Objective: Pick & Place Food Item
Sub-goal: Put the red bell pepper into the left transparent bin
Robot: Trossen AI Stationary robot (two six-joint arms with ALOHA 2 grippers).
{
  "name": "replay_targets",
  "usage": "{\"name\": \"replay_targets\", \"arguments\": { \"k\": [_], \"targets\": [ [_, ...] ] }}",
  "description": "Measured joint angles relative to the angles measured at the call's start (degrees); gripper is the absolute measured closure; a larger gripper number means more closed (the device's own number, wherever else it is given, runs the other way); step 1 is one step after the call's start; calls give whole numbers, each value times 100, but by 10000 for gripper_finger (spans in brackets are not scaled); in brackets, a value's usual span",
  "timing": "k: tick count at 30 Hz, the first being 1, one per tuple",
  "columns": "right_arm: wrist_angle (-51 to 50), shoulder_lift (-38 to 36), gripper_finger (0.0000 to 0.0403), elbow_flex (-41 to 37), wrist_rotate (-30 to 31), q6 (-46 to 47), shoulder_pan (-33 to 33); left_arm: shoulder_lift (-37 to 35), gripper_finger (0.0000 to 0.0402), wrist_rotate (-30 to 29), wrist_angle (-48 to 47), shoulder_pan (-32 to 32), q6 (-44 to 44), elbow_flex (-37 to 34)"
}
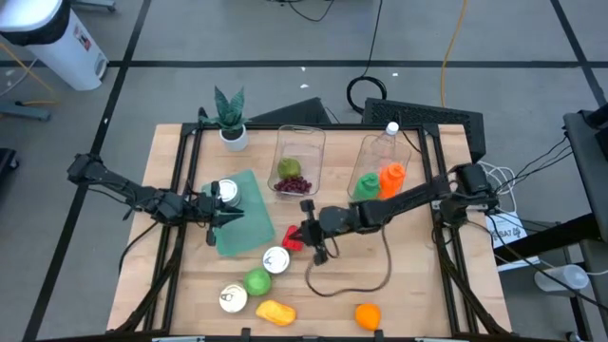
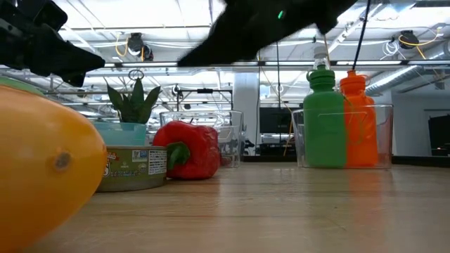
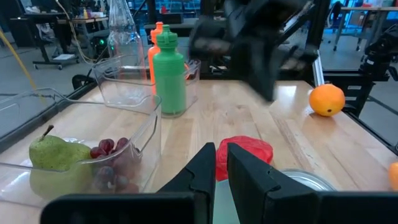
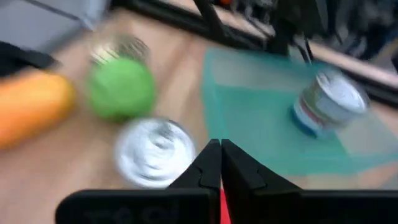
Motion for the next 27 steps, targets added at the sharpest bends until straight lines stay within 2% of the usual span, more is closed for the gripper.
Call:
{"name": "replay_targets", "arguments": {
  "k": [4, 7, 10, 16, 24, 27],
  "targets": [
    [370, 414, 395, 55, -24, -73, -131, 0, 352, 1, -2, 0, -18, 0],
    [817, 624, 397, 79, -406, -60, -124, 0, 352, 6, -4, 0, -20, 0],
    [866, 864, 401, 79, -464, -41, -120, 0, 352, 18, -2, -2, -5, 0],
    [436, 885, 402, 75, -412, -33, -128, 0, 352, 19, 0, -4, 6, 0],
    [-669, 748, 402, 70, 306, 271, -124, 2, 352, 19, -3, -2, -106, 0],
    [-1064, 633, 402, 65, 323, 515, -123, 0, 352, 19, -4, -4, -82, 0]
  ]
}}
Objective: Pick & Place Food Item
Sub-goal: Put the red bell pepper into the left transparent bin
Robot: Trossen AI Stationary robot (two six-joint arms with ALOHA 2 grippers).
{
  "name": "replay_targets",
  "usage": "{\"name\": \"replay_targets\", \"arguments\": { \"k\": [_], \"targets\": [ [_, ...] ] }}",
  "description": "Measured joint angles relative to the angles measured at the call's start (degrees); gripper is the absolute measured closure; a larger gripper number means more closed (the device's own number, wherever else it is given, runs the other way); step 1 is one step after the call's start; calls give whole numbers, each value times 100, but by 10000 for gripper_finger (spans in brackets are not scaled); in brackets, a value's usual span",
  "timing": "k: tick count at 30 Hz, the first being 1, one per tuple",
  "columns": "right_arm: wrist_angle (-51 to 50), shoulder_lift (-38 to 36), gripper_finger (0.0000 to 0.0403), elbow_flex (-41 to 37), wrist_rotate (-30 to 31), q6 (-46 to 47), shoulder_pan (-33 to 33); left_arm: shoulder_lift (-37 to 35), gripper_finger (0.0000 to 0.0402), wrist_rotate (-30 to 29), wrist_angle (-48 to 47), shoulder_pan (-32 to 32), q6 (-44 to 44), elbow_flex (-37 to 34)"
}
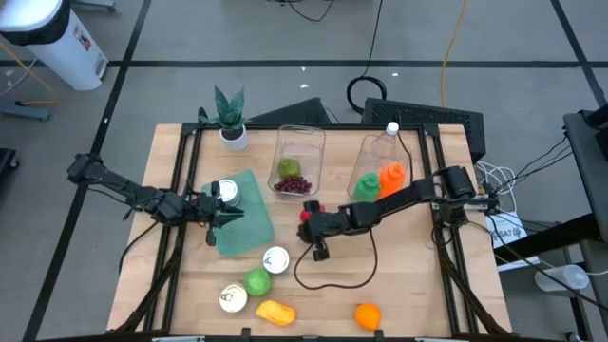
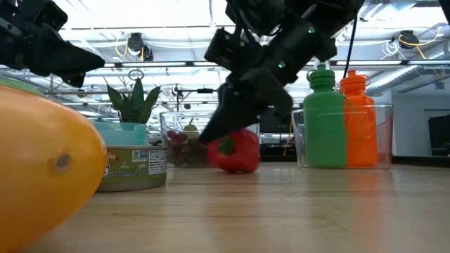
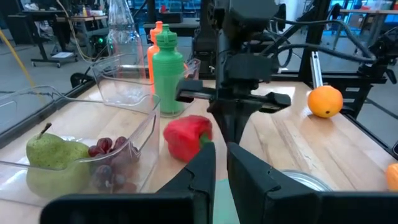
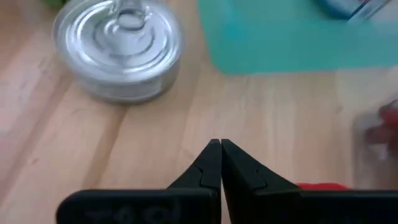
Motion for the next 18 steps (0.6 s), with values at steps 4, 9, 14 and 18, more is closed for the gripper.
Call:
{"name": "replay_targets", "arguments": {
  "k": [4, 9, 14, 18],
  "targets": [
    [-1, -261, 402, 5, 13, 48, 137, 2, 352, 0, -17, 1, 6, 0],
    [-193, -700, 402, 5, 189, -23, 323, 2, 352, 24, -59, 0, 17, 0],
    [-714, -1061, 380, 3, 2119, 194, 575, 1, 352, 24, -145, 0, -24, 0],
    [-874, -1138, 310, 3, 2690, 323, 605, 2, 352, 26, -184, 0, -49, 0]
  ]
}}
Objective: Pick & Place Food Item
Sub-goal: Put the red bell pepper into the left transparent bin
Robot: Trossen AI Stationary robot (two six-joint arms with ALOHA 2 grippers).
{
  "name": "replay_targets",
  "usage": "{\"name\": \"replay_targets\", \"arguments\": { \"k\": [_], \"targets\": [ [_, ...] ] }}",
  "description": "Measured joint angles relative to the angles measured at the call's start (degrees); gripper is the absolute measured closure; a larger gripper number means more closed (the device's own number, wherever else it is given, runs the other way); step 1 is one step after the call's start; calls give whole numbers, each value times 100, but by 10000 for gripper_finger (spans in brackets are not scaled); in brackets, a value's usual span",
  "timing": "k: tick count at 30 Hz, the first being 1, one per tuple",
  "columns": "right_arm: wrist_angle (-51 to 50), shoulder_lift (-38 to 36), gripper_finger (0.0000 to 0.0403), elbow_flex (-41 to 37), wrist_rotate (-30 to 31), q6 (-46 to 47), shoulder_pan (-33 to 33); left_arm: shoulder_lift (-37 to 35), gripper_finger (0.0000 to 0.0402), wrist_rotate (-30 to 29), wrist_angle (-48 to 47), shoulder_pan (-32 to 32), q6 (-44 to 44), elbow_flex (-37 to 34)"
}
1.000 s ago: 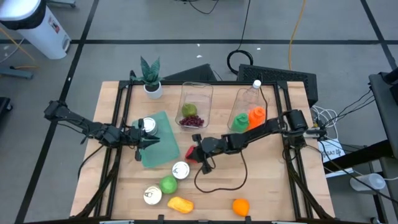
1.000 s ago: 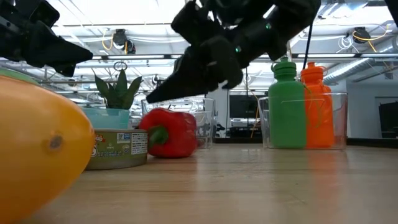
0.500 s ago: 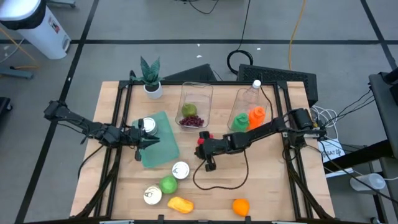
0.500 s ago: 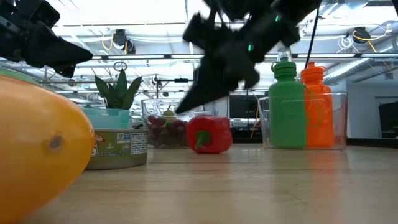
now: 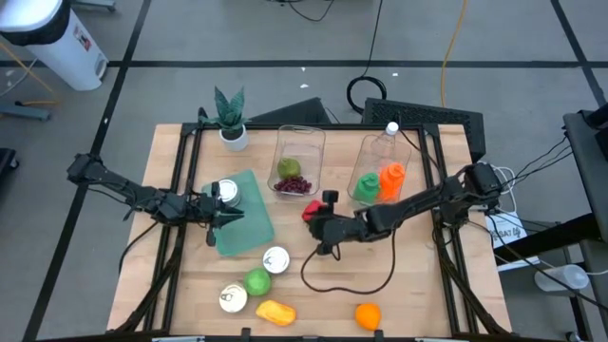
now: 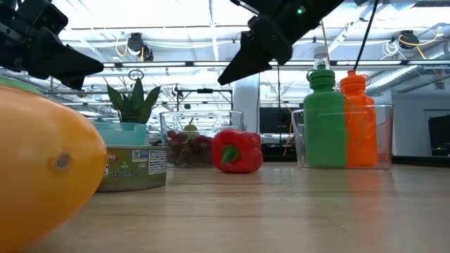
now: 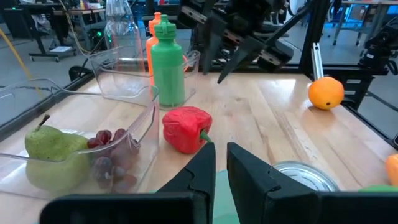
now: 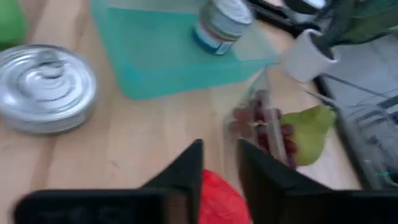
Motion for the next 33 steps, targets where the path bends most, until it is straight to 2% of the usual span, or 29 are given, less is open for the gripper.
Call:
{"name": "replay_targets", "arguments": {
  "k": [3, 9, 12, 21, 24, 29, 33],
  "targets": [
    [50, -1, 238, 0, 11, 100, -5, 0, 352, 2, -2, 0, -39, 0],
    [56, -1, 86, 0, -9, 922, -17, 0, 352, 8, -6, 0, -48, 0],
    [-21, -1, 22, 0, -10, 1295, -49, 0, 352, 11, -9, 0, -121, 0],
    [-1068, -1, 6, -2, -302, 2360, -423, 0, 352, 13, -11, 0, -139, 0],
    [-1200, -1, 8, -2, -339, 2408, -532, 0, 352, 13, -13, 0, -139, 0],
    [-1198, 0, 5, -2, -1102, 2471, -724, -1, 352, 13, -39, 0, -153, 0],
    [-1210, 2, 4, -50, -1295, 2567, -837, -2, 352, 13, -46, 0, -163, 0]
  ]
}}
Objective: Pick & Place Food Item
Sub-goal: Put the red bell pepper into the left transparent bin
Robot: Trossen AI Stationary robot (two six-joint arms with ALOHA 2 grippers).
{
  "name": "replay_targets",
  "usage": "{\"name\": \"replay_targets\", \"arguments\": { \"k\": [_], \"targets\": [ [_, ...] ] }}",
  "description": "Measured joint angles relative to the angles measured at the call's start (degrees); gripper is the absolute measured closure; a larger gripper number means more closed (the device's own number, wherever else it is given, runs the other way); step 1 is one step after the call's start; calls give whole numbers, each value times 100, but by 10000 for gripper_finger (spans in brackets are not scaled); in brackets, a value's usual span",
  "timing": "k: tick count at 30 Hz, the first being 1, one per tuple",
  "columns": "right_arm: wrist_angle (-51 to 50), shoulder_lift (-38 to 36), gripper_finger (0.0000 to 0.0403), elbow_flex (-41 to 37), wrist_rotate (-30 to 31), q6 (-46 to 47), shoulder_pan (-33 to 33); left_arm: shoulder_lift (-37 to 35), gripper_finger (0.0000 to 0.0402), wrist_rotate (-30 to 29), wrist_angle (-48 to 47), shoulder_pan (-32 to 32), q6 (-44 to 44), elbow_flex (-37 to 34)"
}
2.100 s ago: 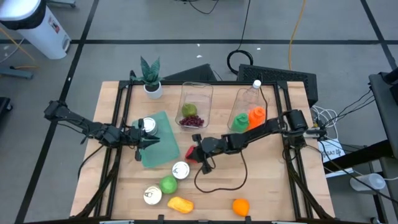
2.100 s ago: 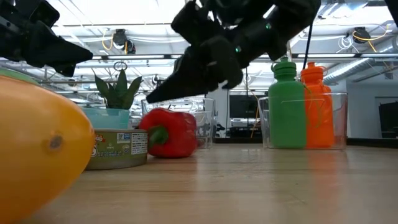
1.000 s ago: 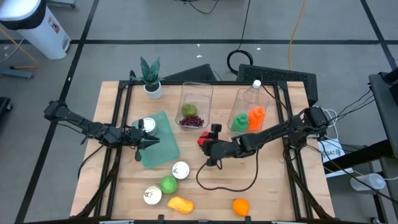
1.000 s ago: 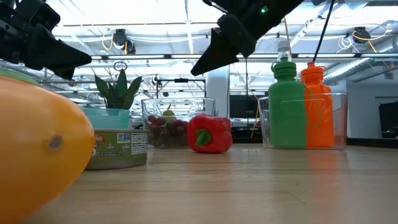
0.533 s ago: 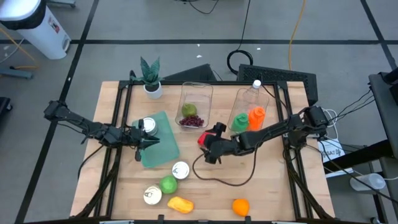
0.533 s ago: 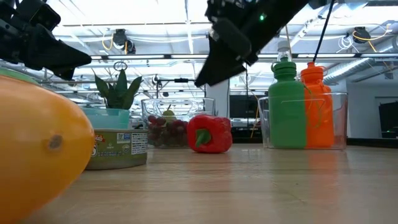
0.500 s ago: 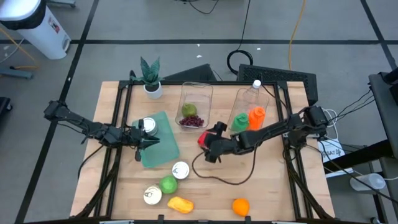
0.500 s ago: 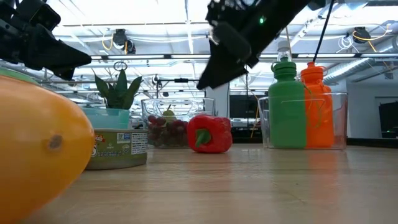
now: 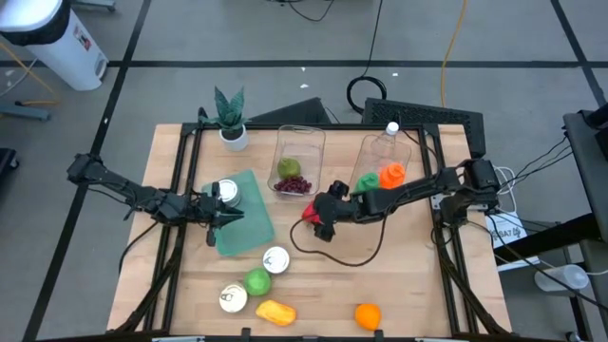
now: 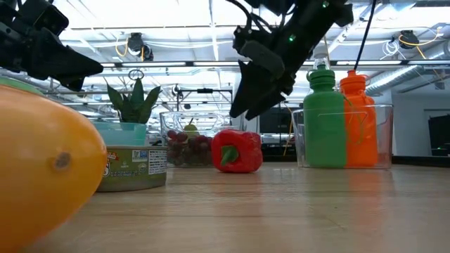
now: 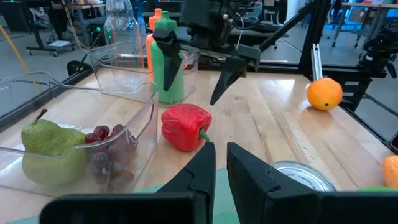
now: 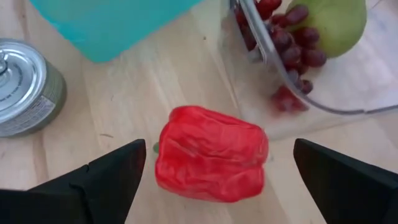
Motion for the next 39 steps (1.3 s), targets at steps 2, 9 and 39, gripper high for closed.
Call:
{"name": "replay_targets", "arguments": {
  "k": [2, 9, 39],
  "targets": [
    [15, 0, 4, -60, -192, 111, -72, 2, 352, 0, 0, 0, 2, 0],
    [528, 0, 4, -486, -607, 179, -279, 2, 352, -2, 2, 0, 2, 0],
    [1400, 67, 5, -933, -1105, -1097, -315, 2, 352, -4, 7, 0, 32, 0]
  ]
}}
